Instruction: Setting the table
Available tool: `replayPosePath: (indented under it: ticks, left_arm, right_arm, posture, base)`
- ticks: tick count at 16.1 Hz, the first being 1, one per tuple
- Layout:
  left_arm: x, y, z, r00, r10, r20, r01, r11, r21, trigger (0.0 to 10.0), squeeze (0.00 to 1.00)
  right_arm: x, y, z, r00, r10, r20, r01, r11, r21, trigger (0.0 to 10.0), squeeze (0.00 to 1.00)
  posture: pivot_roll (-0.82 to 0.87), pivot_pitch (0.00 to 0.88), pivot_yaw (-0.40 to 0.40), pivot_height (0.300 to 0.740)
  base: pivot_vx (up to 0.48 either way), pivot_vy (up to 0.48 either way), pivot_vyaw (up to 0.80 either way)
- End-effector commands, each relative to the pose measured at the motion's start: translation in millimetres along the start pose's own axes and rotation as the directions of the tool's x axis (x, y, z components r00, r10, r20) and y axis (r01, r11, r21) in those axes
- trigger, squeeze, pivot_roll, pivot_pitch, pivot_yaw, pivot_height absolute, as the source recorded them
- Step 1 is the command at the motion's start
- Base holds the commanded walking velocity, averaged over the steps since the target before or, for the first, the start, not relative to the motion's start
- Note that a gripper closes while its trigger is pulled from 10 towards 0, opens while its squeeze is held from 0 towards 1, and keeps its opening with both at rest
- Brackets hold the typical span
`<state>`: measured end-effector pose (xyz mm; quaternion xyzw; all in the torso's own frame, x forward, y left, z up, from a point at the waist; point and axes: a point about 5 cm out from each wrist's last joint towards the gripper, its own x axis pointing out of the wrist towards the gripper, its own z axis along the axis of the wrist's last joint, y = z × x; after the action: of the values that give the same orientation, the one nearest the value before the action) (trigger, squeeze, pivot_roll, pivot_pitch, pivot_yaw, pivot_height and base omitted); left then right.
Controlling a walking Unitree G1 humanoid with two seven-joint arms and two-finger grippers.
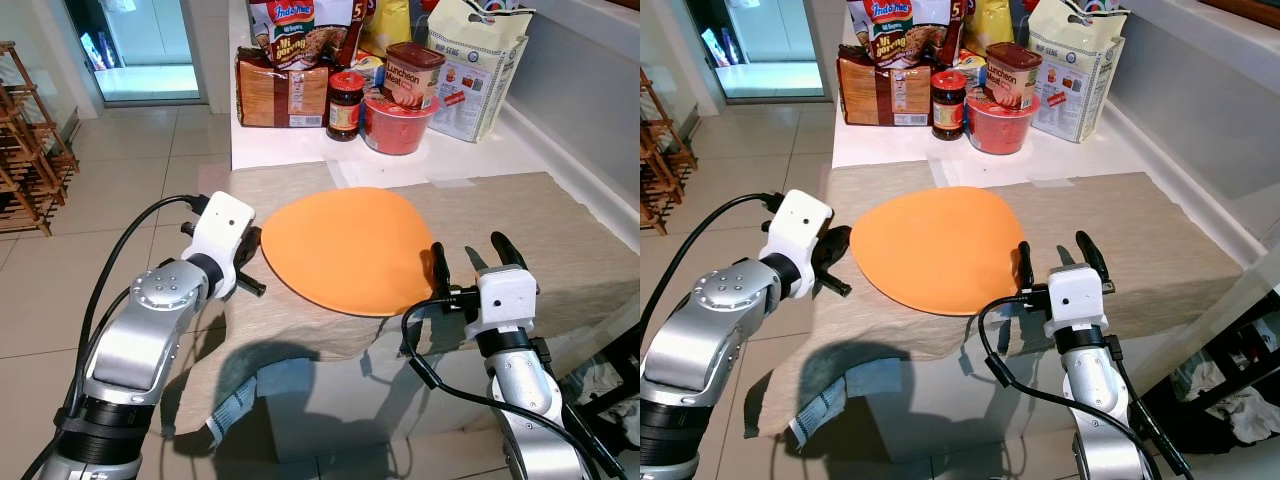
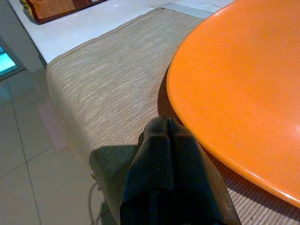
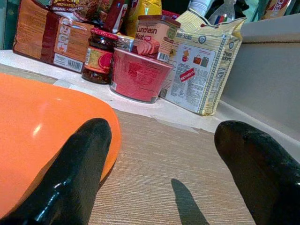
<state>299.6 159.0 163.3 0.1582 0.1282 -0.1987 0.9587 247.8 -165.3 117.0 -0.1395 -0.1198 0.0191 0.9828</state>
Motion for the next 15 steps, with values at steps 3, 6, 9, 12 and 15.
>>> replayPosePath:
  ticks: [3,6,9,12,15]
  left_arm:
    - [-1.6,28.6,17.0,0.988,0.127,0.088,-0.135,0.986,0.093,10.0,0.0]
    - [-10.1,19.2,35.7,0.976,0.056,0.212,-0.059,0.998,0.006,10.0,0.0]
    - [-25.7,6.8,25.1,0.969,-0.02,0.245,0.033,0.998,-0.046,10.0,0.0]
    - [-39.5,-0.4,12.0,0.964,-0.024,0.264,0.058,0.991,-0.121,10.0,0.0]
    - [-44.6,-9.4,9.2,0.958,-0.052,0.281,0.089,0.989,-0.121,10.0,0.0]
  right_arm:
    - [0.3,-3.4,-1.3,1.0,-0.006,-0.015,0.006,1.0,-0.012,10.0,0.0]
    - [1.0,-8.2,-1.4,1.0,-0.018,-0.012,0.018,0.999,-0.026,10.0,0.0]
    - [4.1,-10.1,-0.7,1.0,-0.021,-0.02,0.022,1.0,0.021,10.0,0.0]
    - [21.6,-28.7,10.6,0.998,-0.055,-0.023,0.059,0.978,0.2,10.0,0.0]
    - [28.6,-45.8,21.9,0.999,-0.046,0.001,0.044,0.962,0.271,10.0,0.0]
  posture:
    - [0.06,0.0,-0.017,0.74]
    - [0.07,0.0,-0.016,0.74]
    - [0.08,0.0,-0.023,0.74]
    - [0.1,0.0,-0.03,0.74]
    - [0.1,0.0,-0.037,0.74]
  base:
    - [0.0,0.0,0.0]
    - [0.0,0.0,0.0]
    - [0.0,0.0,0.0]
    - [0.0,0.0,0.0]
    - [0.0,0.0,0.0]
